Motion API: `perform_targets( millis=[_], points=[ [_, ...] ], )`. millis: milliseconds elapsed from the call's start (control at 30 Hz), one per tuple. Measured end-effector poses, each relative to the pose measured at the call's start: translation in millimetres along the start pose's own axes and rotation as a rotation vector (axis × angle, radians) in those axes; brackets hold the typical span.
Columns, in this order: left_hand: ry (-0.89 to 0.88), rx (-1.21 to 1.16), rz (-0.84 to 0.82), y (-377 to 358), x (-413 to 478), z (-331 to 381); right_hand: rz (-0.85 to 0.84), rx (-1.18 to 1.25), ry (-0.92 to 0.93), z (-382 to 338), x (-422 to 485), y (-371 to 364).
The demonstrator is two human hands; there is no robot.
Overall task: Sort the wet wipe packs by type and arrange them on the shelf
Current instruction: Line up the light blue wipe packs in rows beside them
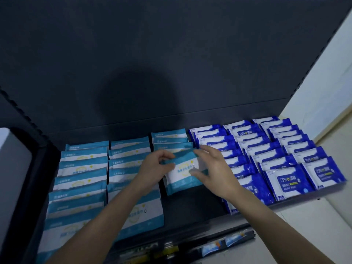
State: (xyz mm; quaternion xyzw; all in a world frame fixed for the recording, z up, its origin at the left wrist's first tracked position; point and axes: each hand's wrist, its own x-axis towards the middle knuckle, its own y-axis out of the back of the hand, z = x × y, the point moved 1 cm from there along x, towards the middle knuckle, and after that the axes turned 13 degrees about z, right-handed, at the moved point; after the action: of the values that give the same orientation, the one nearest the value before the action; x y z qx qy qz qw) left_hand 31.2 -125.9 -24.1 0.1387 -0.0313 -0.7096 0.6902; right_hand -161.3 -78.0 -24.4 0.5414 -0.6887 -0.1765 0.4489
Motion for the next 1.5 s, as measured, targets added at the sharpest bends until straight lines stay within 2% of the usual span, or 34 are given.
perform_targets(
  millis=[133,200,300,400,667,933,1233,1400,1500],
  points=[
    [-0.246,0.305,-0.143,-5,-7,-18,-0.265,-0.215,0.134,-9,-17,-11],
    [-0.419,0.438,-0.145,-4,-9,-27,-0.351,-0.300,0.119,-12,-25,-17],
    [-0.635,0.547,-0.102,1,-12,-35,-0.366,-0.322,0.096,-12,-33,-24],
    [-0.710,0.624,-0.067,7,-19,-39,-0.420,-0.358,0.132,-15,-38,-32],
    [-0.610,0.733,-0.069,13,-37,-31,-0.439,-0.253,0.128,-13,-32,-33],
    [-0.538,0.836,0.128,53,-68,-17,-0.419,-0.164,0.181,-38,-12,-25],
    [-0.616,1.019,0.413,170,-100,31,-0.433,0.073,0.356,-164,37,-56],
    [-0.490,1.089,0.548,267,-123,37,-0.441,0.118,0.501,-249,55,-84],
    [-0.248,1.103,0.636,330,-133,24,-0.444,0.171,0.560,-298,65,-105]
  ],
)
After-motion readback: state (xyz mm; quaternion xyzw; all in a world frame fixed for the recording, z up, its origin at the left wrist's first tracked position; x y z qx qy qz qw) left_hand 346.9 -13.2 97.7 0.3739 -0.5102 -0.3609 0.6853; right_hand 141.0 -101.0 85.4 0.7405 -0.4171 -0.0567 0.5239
